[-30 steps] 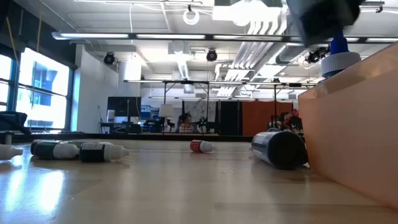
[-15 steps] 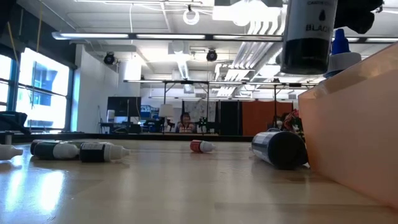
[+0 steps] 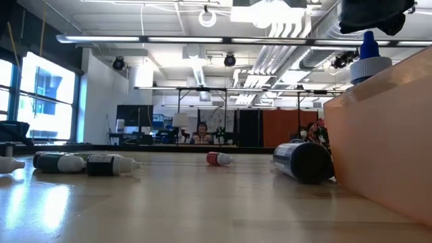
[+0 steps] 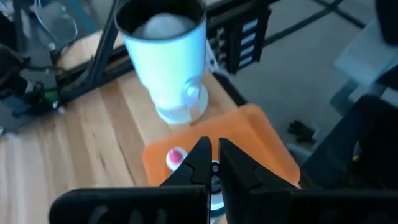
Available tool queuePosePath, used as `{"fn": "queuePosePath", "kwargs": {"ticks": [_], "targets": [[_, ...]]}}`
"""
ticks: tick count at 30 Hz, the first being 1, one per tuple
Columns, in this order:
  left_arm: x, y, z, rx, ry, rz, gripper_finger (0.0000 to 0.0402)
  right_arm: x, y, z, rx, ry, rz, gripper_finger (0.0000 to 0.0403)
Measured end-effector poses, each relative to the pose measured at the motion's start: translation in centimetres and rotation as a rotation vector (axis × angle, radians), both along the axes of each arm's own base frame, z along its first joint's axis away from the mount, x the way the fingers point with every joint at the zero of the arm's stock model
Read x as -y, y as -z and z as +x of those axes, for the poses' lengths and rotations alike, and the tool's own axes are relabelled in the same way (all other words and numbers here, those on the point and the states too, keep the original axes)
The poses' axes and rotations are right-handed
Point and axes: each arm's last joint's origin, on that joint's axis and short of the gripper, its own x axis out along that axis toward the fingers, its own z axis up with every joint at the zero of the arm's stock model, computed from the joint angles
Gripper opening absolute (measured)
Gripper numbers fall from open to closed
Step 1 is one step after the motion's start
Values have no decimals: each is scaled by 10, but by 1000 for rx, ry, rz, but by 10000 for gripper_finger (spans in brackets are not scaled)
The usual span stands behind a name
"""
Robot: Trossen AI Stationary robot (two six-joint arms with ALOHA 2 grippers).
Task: Pick & Place food coloring
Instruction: Put the large black food coloring bottle into the orange bin, then put the large purple food coloring bottle into the orange bin
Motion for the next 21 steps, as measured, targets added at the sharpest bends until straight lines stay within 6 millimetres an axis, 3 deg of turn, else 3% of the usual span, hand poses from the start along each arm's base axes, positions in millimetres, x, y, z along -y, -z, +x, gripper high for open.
{"fn": "queuePosePath", "kwargs": {"ticks": [6, 18, 21], "targets": [[10, 24, 6, 52, 77, -54, 0, 0, -1, 0, 8, 2, 2, 78], [7, 93, 7, -9, -17, -56, 4, -1, -2, 2, 21, -6, 18, 78], [5, 103, 6, -27, -52, -52, 4, -2, -2, 2, 25, -10, 24, 78]]}}
